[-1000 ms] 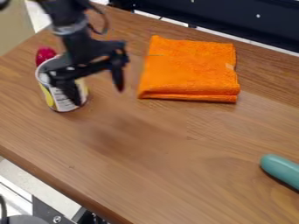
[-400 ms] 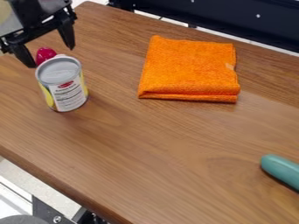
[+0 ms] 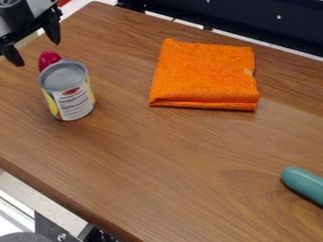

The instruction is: Move the cup from the red object and orange cloth

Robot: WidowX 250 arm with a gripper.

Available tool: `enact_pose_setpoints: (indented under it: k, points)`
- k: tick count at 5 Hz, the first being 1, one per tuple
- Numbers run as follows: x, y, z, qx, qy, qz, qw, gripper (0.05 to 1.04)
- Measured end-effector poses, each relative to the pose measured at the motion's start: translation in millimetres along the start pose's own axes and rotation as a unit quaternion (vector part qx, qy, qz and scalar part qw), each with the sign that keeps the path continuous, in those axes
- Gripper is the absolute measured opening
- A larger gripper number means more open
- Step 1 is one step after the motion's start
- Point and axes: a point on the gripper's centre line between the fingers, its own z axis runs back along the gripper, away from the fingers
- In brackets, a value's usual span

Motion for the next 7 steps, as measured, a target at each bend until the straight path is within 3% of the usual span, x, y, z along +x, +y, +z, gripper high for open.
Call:
enact_pose_setpoints:
  k: [1, 2, 4, 6, 7]
  points:
    - [4, 4, -8, 0.019, -0.017, 0.028, 0.9993, 0.998]
    - [-1, 9, -16, 0.041, -0.009, 0.040, 0.9983, 0.998]
    - [-18, 7, -21, 0.069, 0.045, 0.069, 0.9942, 0.998]
    - [-49, -5, -13, 0.073, 0.060, 0.076, 0.9926, 0.998]
    - [-71, -8, -6, 0.084, 0.113, 0.096, 0.9853, 0.998]
